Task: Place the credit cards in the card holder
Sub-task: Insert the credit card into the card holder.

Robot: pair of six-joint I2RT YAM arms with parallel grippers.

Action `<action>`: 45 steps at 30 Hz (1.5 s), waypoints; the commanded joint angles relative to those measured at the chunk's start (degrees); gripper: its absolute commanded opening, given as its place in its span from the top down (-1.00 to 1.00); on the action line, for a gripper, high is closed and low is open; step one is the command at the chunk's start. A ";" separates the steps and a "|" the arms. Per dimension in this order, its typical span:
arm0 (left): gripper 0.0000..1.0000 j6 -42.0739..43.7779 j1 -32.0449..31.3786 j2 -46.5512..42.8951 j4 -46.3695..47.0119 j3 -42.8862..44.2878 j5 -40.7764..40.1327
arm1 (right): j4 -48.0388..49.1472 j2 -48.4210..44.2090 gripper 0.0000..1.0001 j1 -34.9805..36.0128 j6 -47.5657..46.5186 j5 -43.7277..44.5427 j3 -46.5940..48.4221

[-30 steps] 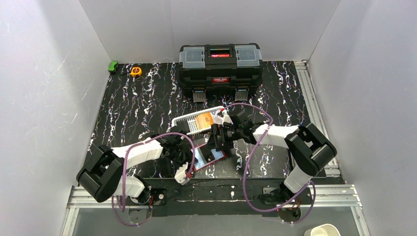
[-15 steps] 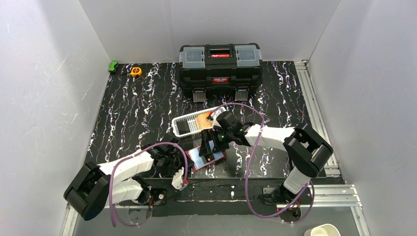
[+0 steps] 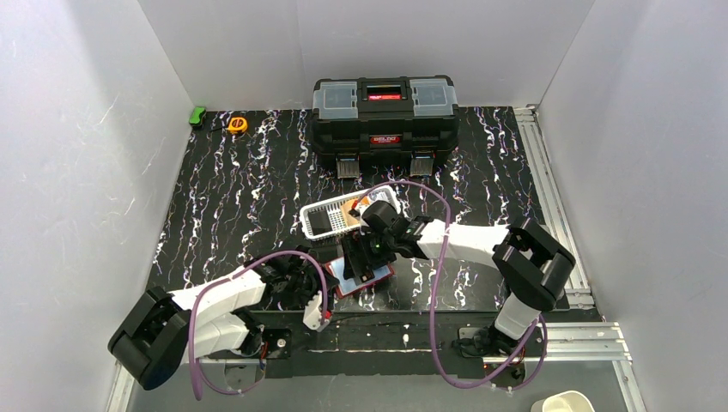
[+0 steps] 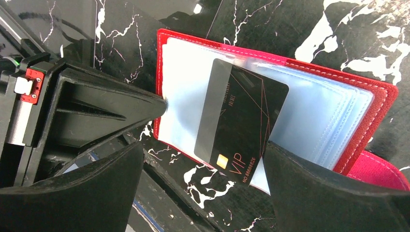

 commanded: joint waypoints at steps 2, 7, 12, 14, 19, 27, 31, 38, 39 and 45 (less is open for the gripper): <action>1.00 -1.46 0.13 -0.70 0.64 -1.93 0.15 | -5.01 1.25 -0.97 2.11 -1.45 3.17 2.29; 1.00 -1.92 0.14 -3.64 -1.41 -2.89 0.23 | -6.73 1.91 -0.97 4.21 -1.95 4.91 4.39; 1.00 -3.59 0.33 -8.62 -5.34 -3.68 -1.04 | -8.08 2.23 -0.97 5.48 -2.25 6.44 5.62; 1.00 -4.22 0.65 -10.92 -7.04 -4.14 -1.59 | -8.46 2.41 -0.97 5.81 -2.30 6.84 5.83; 1.00 -4.86 1.19 -12.51 -6.30 -5.71 -1.82 | -8.82 3.04 -0.97 6.18 -2.70 7.74 6.97; 1.00 -5.18 1.25 -1.49 -1.39 -2.23 -3.31 | -10.59 5.63 -0.97 6.28 -5.46 8.75 11.72; 1.00 -5.08 1.37 -0.03 -0.52 -2.09 -2.95 | -11.35 7.13 -0.97 6.28 -7.34 8.84 13.87; 1.00 -4.75 1.46 -2.17 -1.57 -3.73 -3.04 | -9.47 8.05 -0.97 6.60 -6.24 5.67 13.81; 1.00 -4.57 1.42 -2.40 -1.88 -3.76 -2.93 | -9.42 7.99 -0.97 6.89 -5.98 5.69 13.75; 1.00 -4.13 1.42 -1.94 -1.62 -3.76 -2.56 | -8.99 7.46 -0.97 8.92 -5.29 4.51 13.70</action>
